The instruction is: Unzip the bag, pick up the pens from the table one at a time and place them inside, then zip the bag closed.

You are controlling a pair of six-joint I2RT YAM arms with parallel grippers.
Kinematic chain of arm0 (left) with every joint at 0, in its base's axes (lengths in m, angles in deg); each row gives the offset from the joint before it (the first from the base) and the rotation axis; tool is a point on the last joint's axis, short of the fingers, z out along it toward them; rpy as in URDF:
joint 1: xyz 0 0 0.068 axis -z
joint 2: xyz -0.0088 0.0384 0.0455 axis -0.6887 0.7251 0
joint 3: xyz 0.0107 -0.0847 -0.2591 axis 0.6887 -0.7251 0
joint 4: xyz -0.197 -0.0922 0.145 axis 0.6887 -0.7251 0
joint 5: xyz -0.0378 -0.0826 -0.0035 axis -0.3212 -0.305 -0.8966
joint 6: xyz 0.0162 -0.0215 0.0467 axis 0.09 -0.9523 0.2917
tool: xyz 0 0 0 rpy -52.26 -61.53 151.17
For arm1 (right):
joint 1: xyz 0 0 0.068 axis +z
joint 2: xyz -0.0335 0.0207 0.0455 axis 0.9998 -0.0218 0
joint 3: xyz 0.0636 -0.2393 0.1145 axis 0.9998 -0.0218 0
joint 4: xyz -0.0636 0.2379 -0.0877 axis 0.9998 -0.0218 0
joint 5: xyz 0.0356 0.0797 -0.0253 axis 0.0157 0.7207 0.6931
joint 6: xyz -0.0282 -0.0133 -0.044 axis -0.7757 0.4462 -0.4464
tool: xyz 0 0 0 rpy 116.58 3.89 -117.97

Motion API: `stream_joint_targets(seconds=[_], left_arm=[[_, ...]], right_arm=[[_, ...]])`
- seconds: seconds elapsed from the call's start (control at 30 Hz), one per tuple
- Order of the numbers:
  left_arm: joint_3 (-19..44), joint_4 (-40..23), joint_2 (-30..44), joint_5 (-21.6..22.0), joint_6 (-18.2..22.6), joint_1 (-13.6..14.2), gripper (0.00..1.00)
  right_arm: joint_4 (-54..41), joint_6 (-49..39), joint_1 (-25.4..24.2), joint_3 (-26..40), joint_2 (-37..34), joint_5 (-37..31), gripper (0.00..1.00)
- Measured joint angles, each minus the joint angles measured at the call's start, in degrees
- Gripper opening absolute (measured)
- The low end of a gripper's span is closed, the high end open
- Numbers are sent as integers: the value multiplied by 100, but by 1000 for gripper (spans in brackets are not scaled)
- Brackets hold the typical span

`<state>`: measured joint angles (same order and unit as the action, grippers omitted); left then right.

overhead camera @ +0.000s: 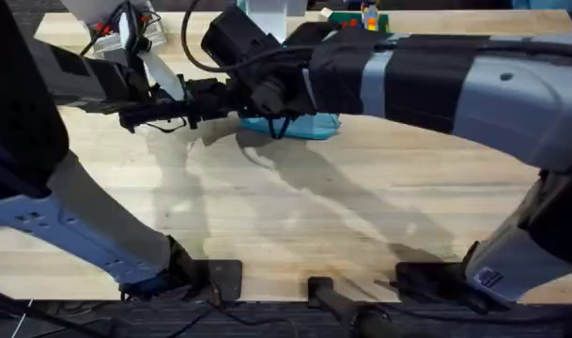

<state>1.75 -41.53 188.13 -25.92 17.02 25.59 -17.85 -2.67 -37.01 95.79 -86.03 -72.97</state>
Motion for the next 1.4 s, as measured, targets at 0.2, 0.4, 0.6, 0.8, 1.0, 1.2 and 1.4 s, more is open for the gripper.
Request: stream_joint_targets(seconds=[0.2, 0.4, 0.6, 0.8, 1.0, 1.2, 1.4], left_arm=[[0, 0, 0, 0, 0, 0, 41], [0, -11, 0, 37, 0, 0, 41], [0, -11, 0, 35, 0, 0, 41], [0, -11, 0, 35, 0, 0, 42], [2, -79, 0, 39, 0, -2, 41], [2, -101, 0, 48, 2, -11, 41], [4, -101, 0, 50, 2, -11, 41]], right_arm=[[4, 15, 0, 2, -14, -77, 901], [13, 22, 22, 31, -116, -200, 886], [2, 24, 26, 33, -116, -324, 841], [-37, 44, 24, 33, -116, -434, 664], [-8, 65, 22, 33, -147, -472, 507], [101, 82, 20, 33, -246, -516, 319], [162, 84, 20, 33, -249, -511, 108]])
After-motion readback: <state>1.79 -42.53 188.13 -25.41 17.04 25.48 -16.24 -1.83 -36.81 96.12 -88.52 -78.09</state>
